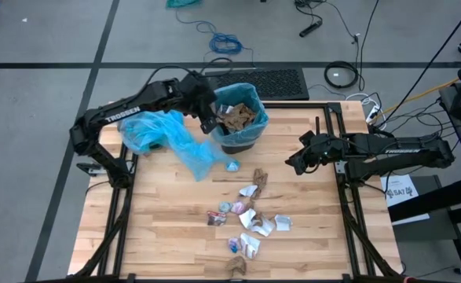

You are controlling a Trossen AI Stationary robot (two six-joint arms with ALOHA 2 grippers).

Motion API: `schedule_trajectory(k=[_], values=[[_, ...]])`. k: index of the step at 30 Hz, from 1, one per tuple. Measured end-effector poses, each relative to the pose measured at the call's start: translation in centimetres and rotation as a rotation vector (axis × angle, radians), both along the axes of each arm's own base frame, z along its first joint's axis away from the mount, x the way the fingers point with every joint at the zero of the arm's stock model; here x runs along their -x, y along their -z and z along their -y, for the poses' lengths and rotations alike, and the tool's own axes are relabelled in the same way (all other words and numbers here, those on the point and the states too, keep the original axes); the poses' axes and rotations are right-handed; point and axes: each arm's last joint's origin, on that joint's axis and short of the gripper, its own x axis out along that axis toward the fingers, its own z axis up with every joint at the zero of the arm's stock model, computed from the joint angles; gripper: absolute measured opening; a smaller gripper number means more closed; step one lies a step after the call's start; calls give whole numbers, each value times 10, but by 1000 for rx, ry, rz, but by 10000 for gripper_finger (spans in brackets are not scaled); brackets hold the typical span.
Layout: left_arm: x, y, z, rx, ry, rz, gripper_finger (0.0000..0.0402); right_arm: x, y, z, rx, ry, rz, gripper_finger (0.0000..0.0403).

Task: Place trash/remove bag and relplace
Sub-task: Put the brown paper into the trash bin

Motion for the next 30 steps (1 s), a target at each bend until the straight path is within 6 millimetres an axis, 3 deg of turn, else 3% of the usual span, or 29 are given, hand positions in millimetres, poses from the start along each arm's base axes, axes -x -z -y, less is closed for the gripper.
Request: schedule_trajectory(k=[11, 17, 22, 25, 30], values=[[2, -7, 1, 27, -54, 68, 142, 0, 0, 0, -1, -1, 0, 141], [-6, -31, -1, -58, -13, 302, 142, 0, 0, 0, 0, -1, 1, 141], [-15, -50, -1, -106, 131, 518, 142, 0, 0, 0, 0, 0, 0, 141], [-15, -52, 0, -151, 197, 523, 142, 0, 0, 0, 0, 0, 1, 141], [-13, -47, -3, -171, 115, 453, 142, 0, 0, 0, 0, 0, 2, 141]])
